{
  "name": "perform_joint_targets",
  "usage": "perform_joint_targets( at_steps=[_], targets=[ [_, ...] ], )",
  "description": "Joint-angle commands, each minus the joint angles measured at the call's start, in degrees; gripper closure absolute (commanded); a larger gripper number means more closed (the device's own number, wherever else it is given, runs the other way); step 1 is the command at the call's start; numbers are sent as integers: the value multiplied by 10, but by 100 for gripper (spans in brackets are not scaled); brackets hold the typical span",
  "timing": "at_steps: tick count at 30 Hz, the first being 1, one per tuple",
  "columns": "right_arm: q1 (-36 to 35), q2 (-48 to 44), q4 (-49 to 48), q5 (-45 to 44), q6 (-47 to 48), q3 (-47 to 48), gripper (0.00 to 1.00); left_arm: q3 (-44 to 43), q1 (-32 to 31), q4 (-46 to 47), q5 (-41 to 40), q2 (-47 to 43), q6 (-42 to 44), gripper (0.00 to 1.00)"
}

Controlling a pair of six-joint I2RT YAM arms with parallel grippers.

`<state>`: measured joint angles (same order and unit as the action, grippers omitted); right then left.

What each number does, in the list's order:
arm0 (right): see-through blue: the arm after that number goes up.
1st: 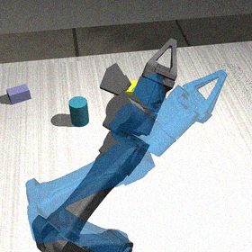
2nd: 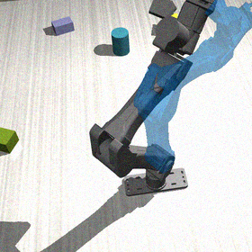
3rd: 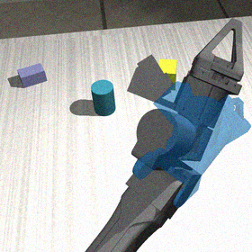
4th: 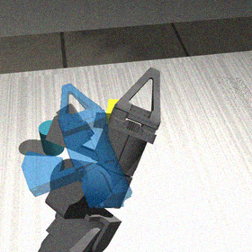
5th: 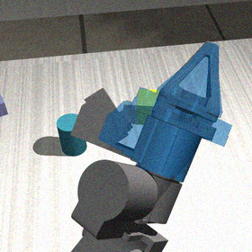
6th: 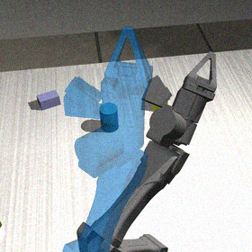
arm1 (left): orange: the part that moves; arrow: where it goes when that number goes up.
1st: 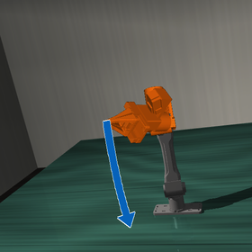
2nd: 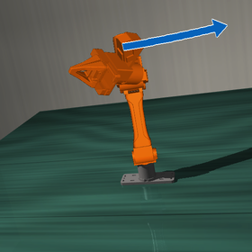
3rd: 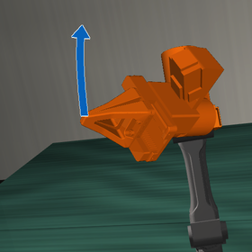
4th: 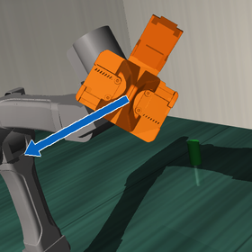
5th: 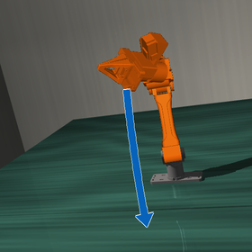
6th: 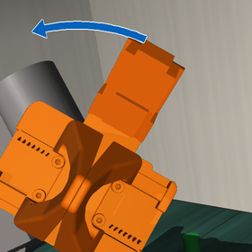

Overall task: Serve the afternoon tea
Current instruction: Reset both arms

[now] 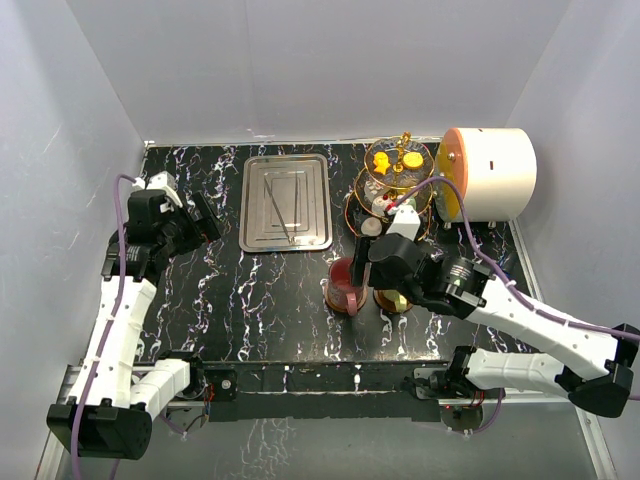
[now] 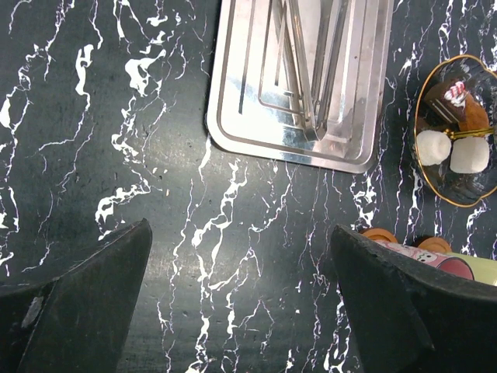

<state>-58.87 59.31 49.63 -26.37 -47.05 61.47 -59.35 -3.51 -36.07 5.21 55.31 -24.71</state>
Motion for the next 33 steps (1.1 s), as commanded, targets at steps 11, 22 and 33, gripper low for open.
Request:
perform_joint_targets(
  at_steps=[11,22,33],
  targets=[
    [2,13,-56,-131,97,55,22,-56,-1,-35,-50,-27,-5,1],
    [74,37,-120,-202,241,117,12,-149,-2,-72,-167,-9,2,1],
    [482,23,-169,137,268,155,9,-213,-2,-105,-290,0,52,1]
  ],
)
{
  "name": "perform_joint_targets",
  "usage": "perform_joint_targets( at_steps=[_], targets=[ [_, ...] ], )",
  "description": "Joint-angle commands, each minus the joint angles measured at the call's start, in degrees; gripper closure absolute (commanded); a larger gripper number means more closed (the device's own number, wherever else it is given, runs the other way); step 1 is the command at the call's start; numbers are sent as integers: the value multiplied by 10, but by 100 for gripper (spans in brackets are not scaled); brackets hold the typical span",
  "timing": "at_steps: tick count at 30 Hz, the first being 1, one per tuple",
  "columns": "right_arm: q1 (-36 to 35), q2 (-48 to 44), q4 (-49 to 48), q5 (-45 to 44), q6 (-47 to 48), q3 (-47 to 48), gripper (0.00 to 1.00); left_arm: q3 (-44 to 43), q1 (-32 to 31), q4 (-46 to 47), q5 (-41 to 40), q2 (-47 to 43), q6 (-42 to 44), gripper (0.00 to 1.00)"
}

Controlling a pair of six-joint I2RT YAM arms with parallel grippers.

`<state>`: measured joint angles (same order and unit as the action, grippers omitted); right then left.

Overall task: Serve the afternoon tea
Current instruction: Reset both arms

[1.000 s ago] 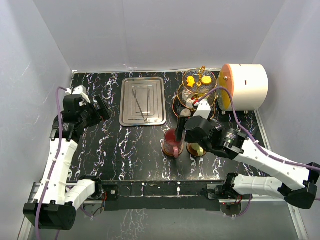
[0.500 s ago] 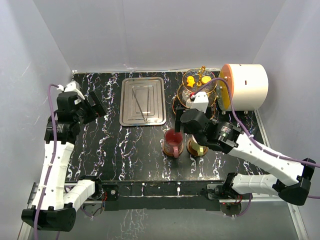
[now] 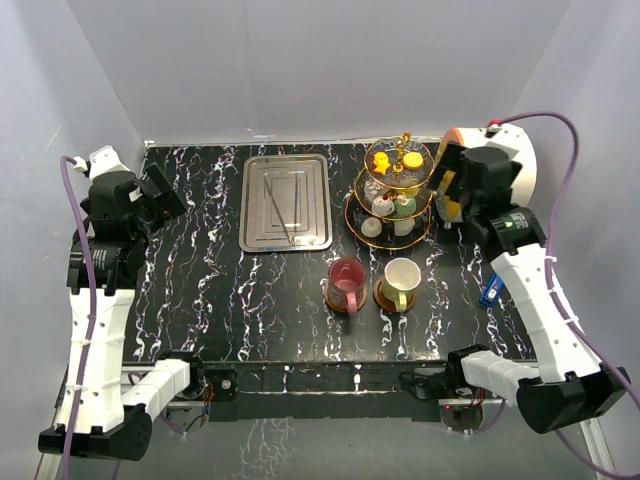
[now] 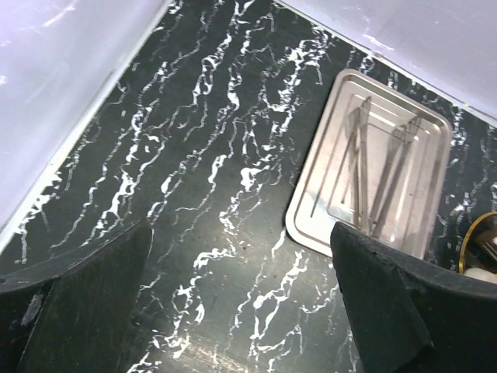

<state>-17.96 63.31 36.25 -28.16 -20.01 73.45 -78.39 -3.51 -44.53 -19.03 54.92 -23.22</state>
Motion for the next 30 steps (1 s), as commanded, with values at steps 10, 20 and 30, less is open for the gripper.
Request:
perform_joint_targets(
  at_steps=[10,20,30],
  targets=[
    [80,-12,-44,212,42,101,7,-43,-1,-35,-56,44,81,1],
    [81,17,-32,266,88,190,2,-133,2,-46,-50,78,108,1],
    [81,72,27,323,84,369,2,-180,2,-11,-59,27,79,1]
  ],
)
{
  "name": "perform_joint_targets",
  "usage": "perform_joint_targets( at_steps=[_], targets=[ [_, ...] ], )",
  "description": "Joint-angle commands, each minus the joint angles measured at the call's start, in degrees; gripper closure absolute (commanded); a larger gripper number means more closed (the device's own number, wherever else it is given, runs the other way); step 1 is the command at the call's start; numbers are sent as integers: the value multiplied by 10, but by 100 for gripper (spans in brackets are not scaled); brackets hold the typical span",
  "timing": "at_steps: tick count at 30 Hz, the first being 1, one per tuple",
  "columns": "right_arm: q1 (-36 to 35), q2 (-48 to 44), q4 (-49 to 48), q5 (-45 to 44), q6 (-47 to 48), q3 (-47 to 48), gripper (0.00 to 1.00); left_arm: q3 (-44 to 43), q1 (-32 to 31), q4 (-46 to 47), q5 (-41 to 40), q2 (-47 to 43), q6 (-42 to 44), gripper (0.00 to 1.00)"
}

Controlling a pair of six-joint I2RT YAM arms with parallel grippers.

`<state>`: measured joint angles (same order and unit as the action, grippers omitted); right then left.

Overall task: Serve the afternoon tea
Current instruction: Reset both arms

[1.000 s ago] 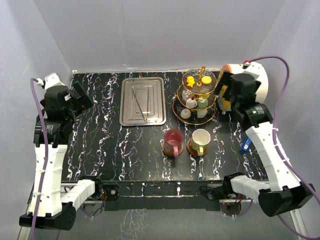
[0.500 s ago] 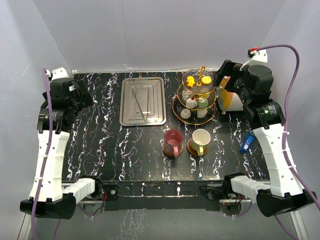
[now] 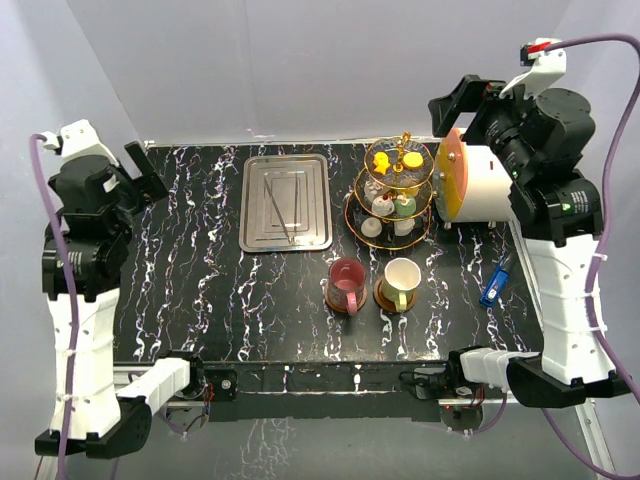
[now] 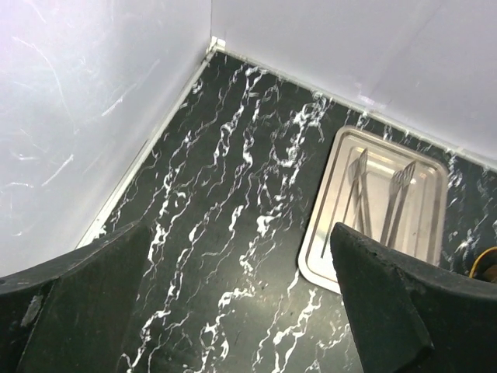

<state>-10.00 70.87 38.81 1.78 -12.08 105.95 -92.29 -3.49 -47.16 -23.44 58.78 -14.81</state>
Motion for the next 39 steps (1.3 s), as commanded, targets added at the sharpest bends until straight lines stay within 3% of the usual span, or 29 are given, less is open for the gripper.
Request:
perform_joint_targets(
  at_steps=[1,11,39],
  targets=[
    [1,-4,-1,22,5,41,2,-54,2,11,-20,-7,-6,1],
    [1,-30,-17,15,5,-47,2,-72,2,-1,-13,6,-14,1],
    [1,-39,0,8,20,-13,2,-73,-2,2,0,3,-11,1]
  ],
)
